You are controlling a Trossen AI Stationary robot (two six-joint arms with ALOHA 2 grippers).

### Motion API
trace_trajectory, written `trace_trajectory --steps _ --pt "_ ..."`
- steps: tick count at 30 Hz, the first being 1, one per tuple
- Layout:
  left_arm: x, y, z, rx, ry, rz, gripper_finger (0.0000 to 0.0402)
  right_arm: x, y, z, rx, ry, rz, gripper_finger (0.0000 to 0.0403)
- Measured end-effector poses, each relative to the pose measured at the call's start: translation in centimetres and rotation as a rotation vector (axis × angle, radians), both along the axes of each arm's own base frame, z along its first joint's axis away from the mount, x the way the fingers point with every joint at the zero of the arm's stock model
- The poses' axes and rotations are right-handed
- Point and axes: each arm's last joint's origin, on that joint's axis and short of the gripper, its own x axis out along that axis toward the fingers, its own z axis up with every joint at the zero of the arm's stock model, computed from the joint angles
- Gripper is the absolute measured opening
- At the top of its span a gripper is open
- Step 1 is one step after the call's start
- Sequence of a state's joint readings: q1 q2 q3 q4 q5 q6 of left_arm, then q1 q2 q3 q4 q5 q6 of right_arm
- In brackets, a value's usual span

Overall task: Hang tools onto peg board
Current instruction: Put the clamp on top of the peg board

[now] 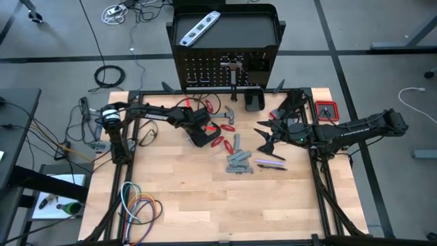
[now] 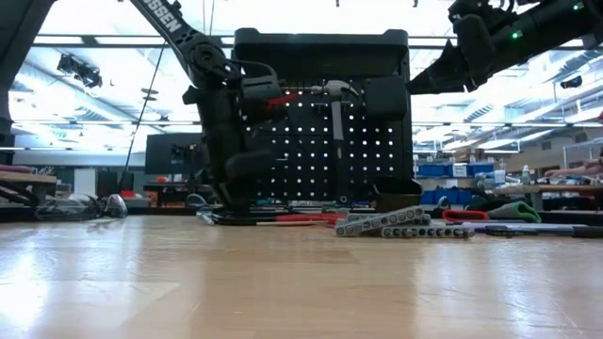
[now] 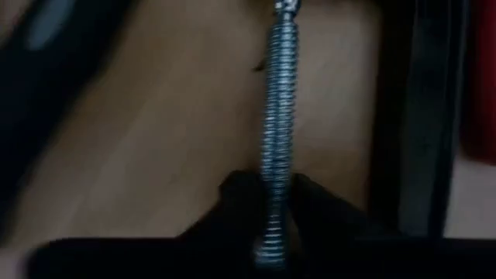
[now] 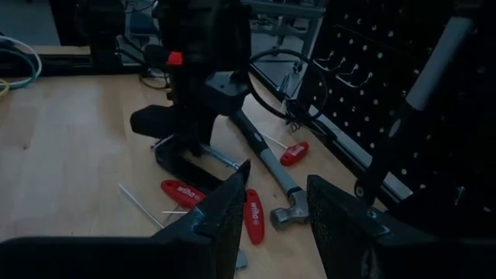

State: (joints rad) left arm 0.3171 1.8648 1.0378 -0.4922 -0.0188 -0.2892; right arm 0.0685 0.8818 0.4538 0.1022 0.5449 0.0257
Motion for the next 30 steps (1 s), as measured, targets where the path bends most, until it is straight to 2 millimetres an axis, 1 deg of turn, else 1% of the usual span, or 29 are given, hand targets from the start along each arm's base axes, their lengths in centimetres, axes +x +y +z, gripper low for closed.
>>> trace_trajectory --steps 1,2,4,6,11,15,18,22,25,28,30 --pt "0.0 -0.1 0.1 -0.003 -0.003 -0.005 0.004 0.0 0.0 0.0 0.0 0.0 0.0 0.0151" --pt "0.0 -0.1 0.3 -0.007 -0.007 -0.003 0.0025 0.0 0.0 0.0 0.001 0.0 0.0 0.0151" --pt "0.0 -0.4 0.4 -0.01 0.002 -0.013 0.0021 0.0 0.0 0.0 0.003 -0.002 -0.001 0.0151" --pt "0.3 -0.8 1.0 0.002 0.033 -0.035 0.0021 0.0 0.0 0.0 0.004 0.0 -0.001 0.0151" --pt "1.7 -1.8 3.4 0.081 0.069 -0.109 0.002 0.0 0.0 0.0 0.004 0.001 -0.002 0.0151" --pt "3.4 -2.4 7.1 0.221 -0.015 -0.154 0.0019 0.0 0.0 -0.1 0.006 0.003 -0.003 0.0151" --pt "3.9 -3.2 8.9 0.354 -0.02 -0.181 0.0019 -0.1 0.0 -0.2 0.016 0.016 -0.007 0.0151" --pt "4.2 -5.0 10.3 0.544 0.007 -0.236 0.0019 -0.1 0.0 -0.4 0.021 0.031 -0.01 0.0151" --pt "4.2 -6.0 10.8 0.66 0.041 -0.264 0.0019 -0.1 0.0 -0.4 0.022 0.032 -0.012 0.0151" --pt "4.1 -6.3 11.0 0.727 0.061 -0.261 0.0019 -0.1 0.0 -0.4 0.024 0.023 -0.013 0.0151" --pt "4.1 -6.2 11.7 0.745 0.057 -0.249 0.0019 -0.1 0.0 -0.3 0.032 0.016 -0.015 0.0151"
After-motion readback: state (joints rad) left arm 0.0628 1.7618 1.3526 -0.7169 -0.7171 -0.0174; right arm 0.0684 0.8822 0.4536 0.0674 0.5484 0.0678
